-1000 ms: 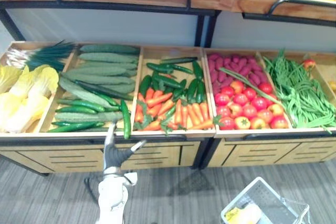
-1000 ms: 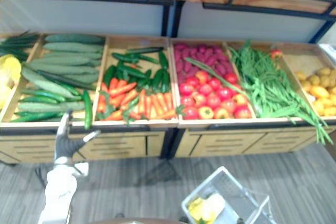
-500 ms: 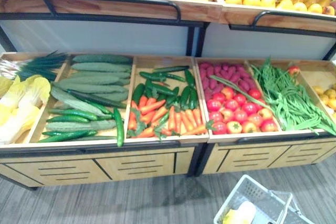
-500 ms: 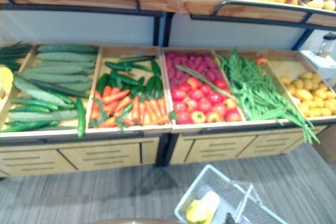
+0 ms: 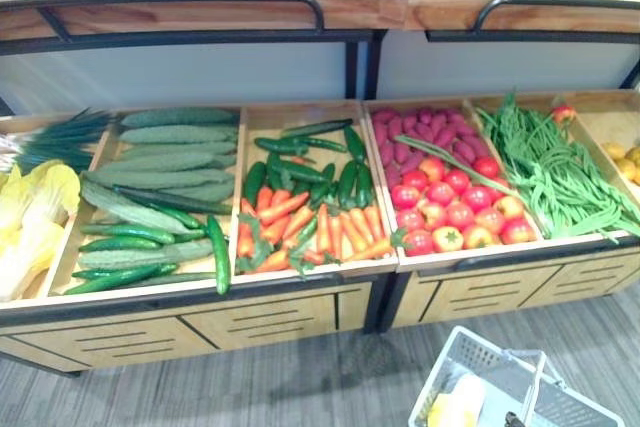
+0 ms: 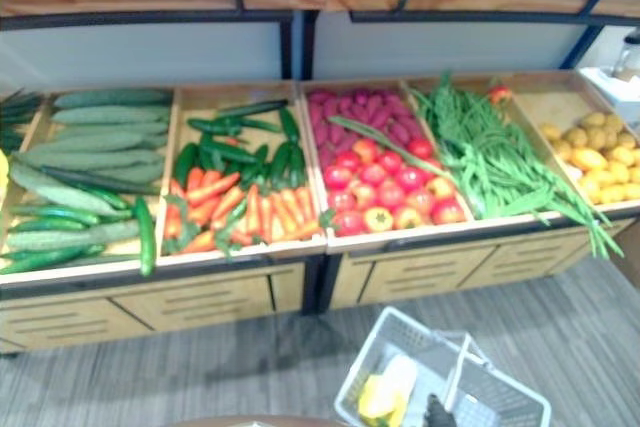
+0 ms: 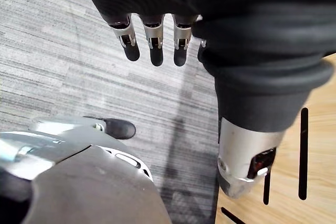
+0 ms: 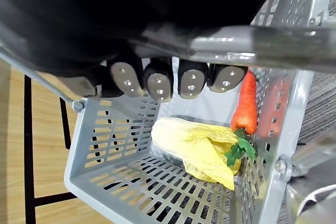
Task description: Pick vegetable in the basket
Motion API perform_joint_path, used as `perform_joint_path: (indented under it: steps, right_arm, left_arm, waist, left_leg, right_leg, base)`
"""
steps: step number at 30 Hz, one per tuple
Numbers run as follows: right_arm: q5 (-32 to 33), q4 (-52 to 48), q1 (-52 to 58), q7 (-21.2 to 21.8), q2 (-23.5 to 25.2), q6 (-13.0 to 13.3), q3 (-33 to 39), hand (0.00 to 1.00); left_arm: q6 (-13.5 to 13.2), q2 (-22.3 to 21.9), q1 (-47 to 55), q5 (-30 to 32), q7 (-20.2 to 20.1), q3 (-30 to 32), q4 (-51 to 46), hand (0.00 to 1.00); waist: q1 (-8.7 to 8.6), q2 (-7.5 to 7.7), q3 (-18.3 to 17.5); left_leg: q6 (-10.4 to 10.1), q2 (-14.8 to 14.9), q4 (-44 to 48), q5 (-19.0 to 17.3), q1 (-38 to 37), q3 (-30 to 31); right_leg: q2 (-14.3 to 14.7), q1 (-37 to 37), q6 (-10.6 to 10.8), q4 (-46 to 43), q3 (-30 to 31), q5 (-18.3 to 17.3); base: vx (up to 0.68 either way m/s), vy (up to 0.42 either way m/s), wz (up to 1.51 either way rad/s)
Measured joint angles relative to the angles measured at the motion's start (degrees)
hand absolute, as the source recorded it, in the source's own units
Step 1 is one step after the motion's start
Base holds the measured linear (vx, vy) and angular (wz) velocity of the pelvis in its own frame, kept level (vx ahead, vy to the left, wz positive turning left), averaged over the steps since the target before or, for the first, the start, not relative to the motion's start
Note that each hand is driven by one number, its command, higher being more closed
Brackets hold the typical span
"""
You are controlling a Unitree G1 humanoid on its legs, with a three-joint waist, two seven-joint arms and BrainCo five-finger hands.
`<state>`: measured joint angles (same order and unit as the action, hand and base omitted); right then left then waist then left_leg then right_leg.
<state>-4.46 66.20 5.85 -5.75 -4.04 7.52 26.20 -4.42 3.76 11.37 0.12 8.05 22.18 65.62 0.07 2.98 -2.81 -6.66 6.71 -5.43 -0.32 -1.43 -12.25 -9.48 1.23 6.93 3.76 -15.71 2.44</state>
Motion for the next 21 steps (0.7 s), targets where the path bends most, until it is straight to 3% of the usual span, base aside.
perform_joint_path:
  steps: [5, 6, 8, 9, 10, 13, 14, 15, 16, 17, 19, 21]
  right_arm:
    - [-0.09, -0.07, -0.25, 0.43, -0.2, -0.57, -0.31, 1.0]
    - [-0.08, -0.09, -0.6, 0.59, -0.24, -0.56, -0.25, 1.0]
    - [0.12, -0.95, -2.59, 1.09, -0.73, -0.41, 0.26, 1.0]
    - [0.19, -1.49, -2.74, 1.11, -0.77, -0.17, 0.35, 1.0]
    - [0.56, -2.75, -2.98, 1.21, -0.17, 0.42, 0.47, 1.0]
    - [1.1, -4.65, -3.7, 1.16, 1.06, 0.39, 0.55, 1.0]
    - [1.09, -6.09, -3.78, 1.38, 2.02, 0.41, 0.35, 1.0]
    - [1.06, -6.69, -3.83, 1.42, 2.22, 0.41, 0.25, 1.0]
    - [1.02, -7.46, -3.95, 1.33, 2.78, 0.49, 0.26, 1.0]
    - [1.23, -7.14, -3.9, 0.96, 2.11, 0.39, 0.55, 1.0]
    - [1.26, -6.54, -3.23, 0.95, 1.57, 0.4, -0.21, 1.0]
    - [0.71, -4.53, -3.83, 0.66, 0.15, 0.46, -2.94, 1.0]
  left_arm:
    - [0.04, 0.58, -0.41, -0.03, -0.72, -1.59, 0.43, 0.0]
    - [0.04, 0.72, -0.69, -0.05, -0.97, -1.65, 0.39, 0.0]
    - [0.16, 1.54, -2.6, 0.07, -1.35, -2.32, 0.41, 0.0]
    - [0.31, 1.66, -2.82, 0.22, -1.26, -2.65, 0.43, 0.0]
    - [1.1, 2.03, -3.52, 1.27, -0.54, -3.58, 0.59, 0.0]
    - [1.38, 1.96, -4.84, 2.2, 0.49, -3.68, 0.59, 0.0]
    - [1.36, 1.95, -4.98, 3.51, 0.58, -3.52, 0.44, 0.0]
    - [1.25, 1.95, -4.75, 3.52, 0.6, -3.56, 0.2, 0.0]
    - [1.18, 2.26, -4.97, 3.88, 0.6, -3.63, -1.24, 0.0]
    - [1.11, 2.34, -5.11, 4.8, 0.57, -3.89, -2.67, 0.0]
    - [0.78, 2.35, -4.69, 5.05, 0.54, -4.08, -2.92, 0.0]
    - [0.73, 3.16, -4.7, 5.19, 0.34, -6.63, -3.05, 0.0]
  waist:
    - [-0.06, 0.33, 0.79]
    - [-0.12, 0.61, 1.45]
    - [-1.15, 0.74, 5.3]
    - [-1.44, 0.6, 5.88]
    - [-1.52, 0.91, 6.75]
    - [-1.41, 0.71, 8.44]
    - [-1.21, -0.45, 8.73]
    - [-1.1, -0.84, 8.61]
    - [-1.63, -0.12, 9.46]
    - [-1.5, 0.31, 9.99]
    - [-1.44, 0.42, 10.02]
    - [-1.47, 0.79, 9.83]
  left_leg:
    - [-0.46, 0.13, 0.77, -1.18, -1.53, -1.31]
    - [-0.29, 0.24, 3.11, -2.47, -1.15, -1.41]
    - [0.46, 1.57, 17.38, -9.82, 3.12, -2.06]
    - [0.69, 2.02, 19.74, -11.09, 3.94, -2.69]
    - [1.17, 2.77, 22.42, -12.4, 4.79, -6.27]
    - [1.65, 4.92, 22.68, -13.34, 3.92, -12.41]
    - [3.03, 7.23, 21.22, -12.87, 3.04, -18.58]
    - [3.66, 8.14, 20.7, -12.37, 2.75, -22.0]
    - [4.2, 8.19, 19.44, -11.54, 2.27, -25.84]
    - [4.68, 7.96, 17.7, -10.46, 0.56, -29.8]
    - [4.99, 7.93, 16.25, -9.53, -1.3, -34.6]
    - [4.97, 7.94, 16.72, -9.42, -1.74, -41.75]
  right_leg:
    - [-0.15, 0.12, 0.17, -2.37, 1.74, -1.48]
    - [-0.5, 0.79, 0.3, -4.6, 2.37, -2.46]
    - [-1.81, 4.34, 0.9, -14.43, 5.16, -6.26]
    - [-1.76, 5.17, 1.11, -15.69, 6.0, -6.42]
    - [-1.03, 7.99, 1.81, -17.17, 10.37, -4.4]
    - [1.8, 10.43, 0.55, -15.22, 13.85, 3.45]
    - [4.18, 11.06, 0.29, -7.75, 14.59, 13.54]
    - [4.65, 11.23, -0.13, -6.38, 13.35, 15.06]
    - [3.48, 13.29, -5.06, -15.34, 5.66, 8.78]
    - [0.86, 13.67, -7.94, -26.79, -2.07, 0.13]
    - [-2.54, 11.33, -7.88, -36.65, -8.46, -4.47]
    - [-8.88, 7.53, -7.15, -44.02, -12.35, -6.02]
  base:
    - [-0.03, -0.008, -0.12]
    - [-0.04, 0.023, -0.31]
    - [-0.08, 0.035, -0.37]
    - [-0.1, 0.094, -0.87]
    - [-0.1, 0.113, -0.99]
    - [-0.18, 0.136, -1.41]
    - [-0.29, 0.156, -1.82]
    - [-0.27, 0.119, -2.11]
    - [-0.24, 0.094, -1.62]
    - [-0.19, 0.105, -1.52]
    - [-0.11, 0.074, -1.38]
    - [-0.12, -0.011, -1.69]
